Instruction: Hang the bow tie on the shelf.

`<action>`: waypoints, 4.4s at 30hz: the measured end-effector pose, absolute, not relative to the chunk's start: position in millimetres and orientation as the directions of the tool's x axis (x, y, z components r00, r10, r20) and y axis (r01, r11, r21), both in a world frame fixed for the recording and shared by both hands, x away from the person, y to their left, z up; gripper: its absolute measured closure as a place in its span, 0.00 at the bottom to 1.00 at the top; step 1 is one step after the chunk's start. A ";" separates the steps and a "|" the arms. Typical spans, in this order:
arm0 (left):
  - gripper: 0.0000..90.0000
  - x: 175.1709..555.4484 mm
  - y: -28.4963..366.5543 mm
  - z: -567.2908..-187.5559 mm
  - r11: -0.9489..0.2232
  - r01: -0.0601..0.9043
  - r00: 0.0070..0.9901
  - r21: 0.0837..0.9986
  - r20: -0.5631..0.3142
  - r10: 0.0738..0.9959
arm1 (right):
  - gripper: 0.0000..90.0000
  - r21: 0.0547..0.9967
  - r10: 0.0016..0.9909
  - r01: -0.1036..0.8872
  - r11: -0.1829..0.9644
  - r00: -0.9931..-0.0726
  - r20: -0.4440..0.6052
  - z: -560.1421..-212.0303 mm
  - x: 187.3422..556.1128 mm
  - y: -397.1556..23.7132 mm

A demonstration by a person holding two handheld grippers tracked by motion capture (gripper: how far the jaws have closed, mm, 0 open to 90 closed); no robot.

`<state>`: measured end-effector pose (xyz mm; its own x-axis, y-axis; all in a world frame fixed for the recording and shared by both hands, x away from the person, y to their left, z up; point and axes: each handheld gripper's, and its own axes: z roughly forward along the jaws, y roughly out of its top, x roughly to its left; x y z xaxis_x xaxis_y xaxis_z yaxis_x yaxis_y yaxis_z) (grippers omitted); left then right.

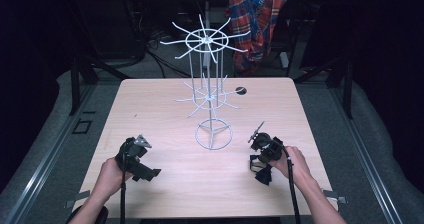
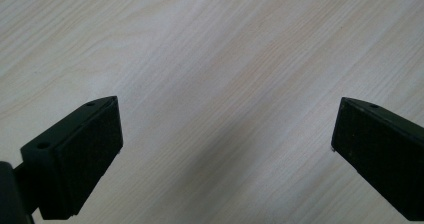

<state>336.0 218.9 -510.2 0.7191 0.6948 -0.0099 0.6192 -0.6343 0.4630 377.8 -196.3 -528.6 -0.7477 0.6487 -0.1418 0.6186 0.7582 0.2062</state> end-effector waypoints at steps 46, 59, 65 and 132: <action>0.00 335.0 219.5 -508.8 -0.620 0.614 0.719 0.489 -0.022 0.695 | 0.99 0.578 0.708 0.526 0.624 -0.693 -0.133 -446.6 351.4 -209.9; 0.00 335.3 219.5 -509.4 -0.623 0.615 0.719 0.483 -0.018 0.695 | 0.99 0.616 0.725 0.519 0.593 -0.676 -0.128 -434.1 351.0 -215.7; 0.00 334.2 218.1 -508.6 -0.632 0.604 0.732 0.486 -0.024 0.681 | 0.99 0.626 0.728 0.522 0.579 -0.676 -0.110 -428.9 352.6 -215.4; 0.00 334.7 218.9 -510.6 -0.636 0.610 0.729 0.474 -0.020 0.684 | 0.99 0.755 0.769 0.450 0.476 -0.630 -0.110 -374.2 384.2 -200.8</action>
<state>334.7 218.9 -510.6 0.7290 0.6842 -0.0205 0.6098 -0.6356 0.4736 384.2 -200.8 -374.2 -0.6300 0.7688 -0.1097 0.4500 0.4764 0.7553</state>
